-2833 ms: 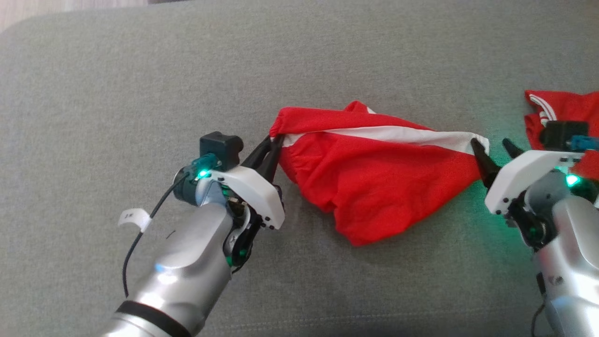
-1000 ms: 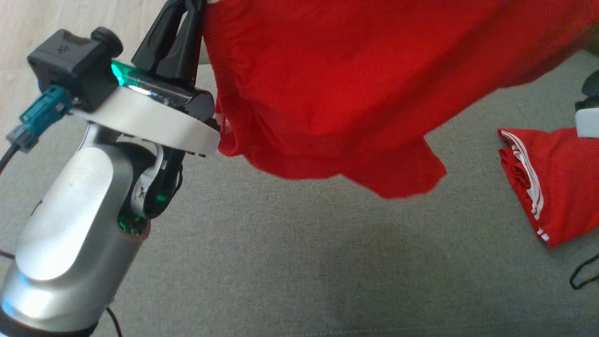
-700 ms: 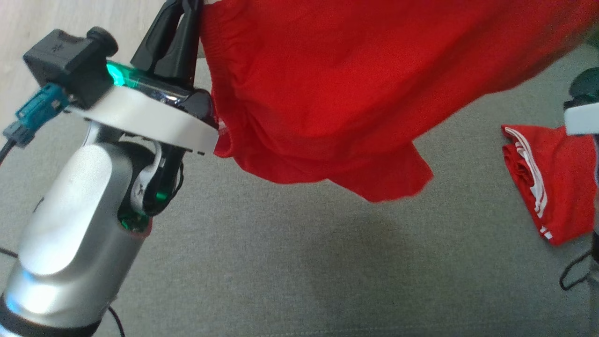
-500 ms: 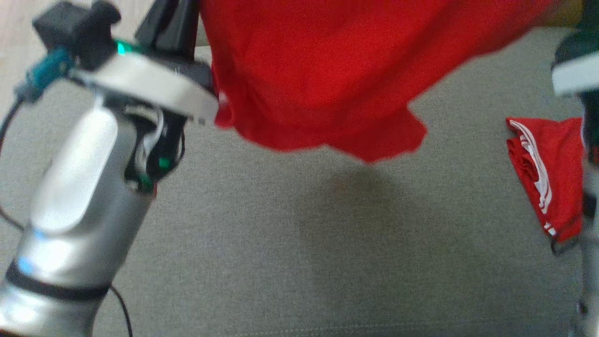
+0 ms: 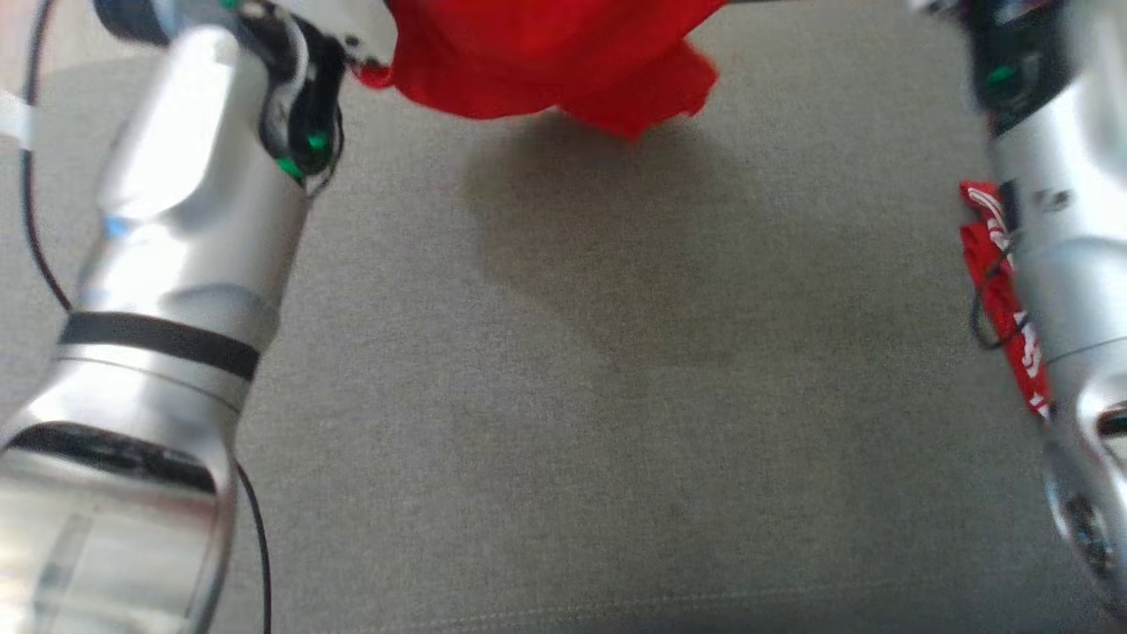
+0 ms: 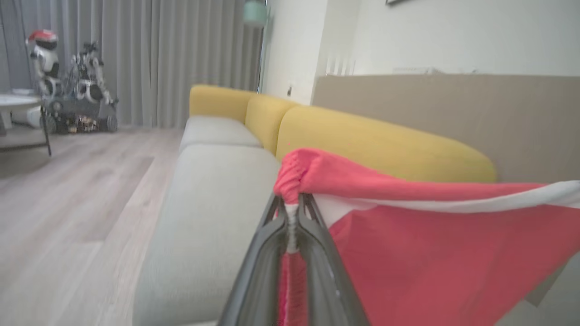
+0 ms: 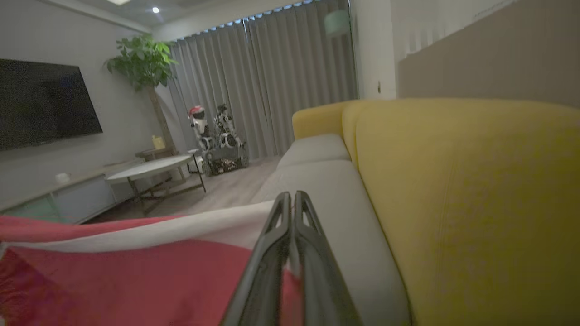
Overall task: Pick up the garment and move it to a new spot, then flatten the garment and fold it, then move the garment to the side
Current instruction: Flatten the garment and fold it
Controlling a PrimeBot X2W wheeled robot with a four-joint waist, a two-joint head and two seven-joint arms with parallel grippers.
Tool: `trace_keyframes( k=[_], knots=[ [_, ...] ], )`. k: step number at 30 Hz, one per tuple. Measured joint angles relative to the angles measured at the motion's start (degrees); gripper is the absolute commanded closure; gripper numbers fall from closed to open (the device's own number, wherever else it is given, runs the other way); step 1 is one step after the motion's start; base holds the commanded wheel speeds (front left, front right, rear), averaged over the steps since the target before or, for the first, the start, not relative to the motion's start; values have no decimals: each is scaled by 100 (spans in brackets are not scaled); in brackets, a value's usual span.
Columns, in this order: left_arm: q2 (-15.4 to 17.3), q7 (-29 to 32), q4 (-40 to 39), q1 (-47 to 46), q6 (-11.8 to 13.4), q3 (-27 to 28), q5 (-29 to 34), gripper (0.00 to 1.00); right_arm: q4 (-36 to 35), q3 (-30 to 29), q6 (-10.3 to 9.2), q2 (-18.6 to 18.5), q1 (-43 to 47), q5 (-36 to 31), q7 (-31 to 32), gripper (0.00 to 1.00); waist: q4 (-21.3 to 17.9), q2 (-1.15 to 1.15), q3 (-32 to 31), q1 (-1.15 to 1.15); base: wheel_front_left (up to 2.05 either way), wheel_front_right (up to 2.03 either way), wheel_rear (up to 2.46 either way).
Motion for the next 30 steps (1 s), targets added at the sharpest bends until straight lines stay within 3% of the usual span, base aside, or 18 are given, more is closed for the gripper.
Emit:
trace_keyframes(
  k=[5,12,16,20,24,30],
  knots=[
    [-291,-1,1249,75,-114,174,-202,100,1091,698,0,268,31,142,-126,100,-48,0,184,0,0,0,0],
    [-443,-2,1989,633,-312,320,-587,100,1354,1575,0,345,498,751,-276,100,-7,0,453,0,0,0,0],
    [-457,-2,1816,1186,-393,327,-692,100,1059,2074,0,211,1261,1289,-266,100,72,0,472,0,0,0,0],
    [-456,-7,1307,1910,-426,253,-757,100,523,2403,0,-232,1996,1779,-311,100,133,0,396,0,0,0,0],
    [-454,-7,895,2604,-423,153,-620,100,-25,2428,0,-626,2631,2221,-408,100,141,0,265,0,0,0,0],
    [-347,-7,51,3712,-358,182,-318,100,-762,2061,0,-922,3847,2471,-492,100,84,0,-66,0,0,0,0]
  ],
)
